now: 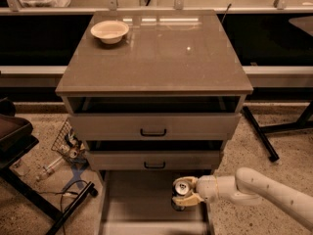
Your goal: Pick pepsi can from bottom drawer and place on counter
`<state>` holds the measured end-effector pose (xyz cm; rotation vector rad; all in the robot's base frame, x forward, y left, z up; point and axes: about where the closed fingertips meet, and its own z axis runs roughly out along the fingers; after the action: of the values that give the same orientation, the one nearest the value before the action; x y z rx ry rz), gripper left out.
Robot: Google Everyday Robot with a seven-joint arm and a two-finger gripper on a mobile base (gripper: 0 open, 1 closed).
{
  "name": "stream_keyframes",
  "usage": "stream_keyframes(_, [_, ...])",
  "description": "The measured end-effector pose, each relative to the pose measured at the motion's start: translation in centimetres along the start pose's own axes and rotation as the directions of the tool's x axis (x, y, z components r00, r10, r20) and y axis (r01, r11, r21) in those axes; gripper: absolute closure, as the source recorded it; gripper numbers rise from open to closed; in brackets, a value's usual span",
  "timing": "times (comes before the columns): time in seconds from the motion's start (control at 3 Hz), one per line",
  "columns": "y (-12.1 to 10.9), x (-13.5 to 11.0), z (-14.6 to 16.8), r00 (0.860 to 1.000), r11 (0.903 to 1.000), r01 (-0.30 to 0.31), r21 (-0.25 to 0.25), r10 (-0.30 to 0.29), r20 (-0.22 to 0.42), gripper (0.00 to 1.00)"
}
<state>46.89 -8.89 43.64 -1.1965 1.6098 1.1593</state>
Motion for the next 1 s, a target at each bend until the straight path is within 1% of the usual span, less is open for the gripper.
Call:
stream_keyframes(0.33, [0.7,-2.4,-0.5,1.0,1.0,-0.006,-0.004,0.006,-0.003,1.0])
stream_keyframes(0.67, [2.1,-7.8,-3.0,0.999,0.9992,-0.039,0.01,0.039,-0.001,1.0])
stream_keyframes(1.0, [3.3,-14.9,-6.9,0.998,0.9965,-0.054,0.064,0.055,-0.006,1.0])
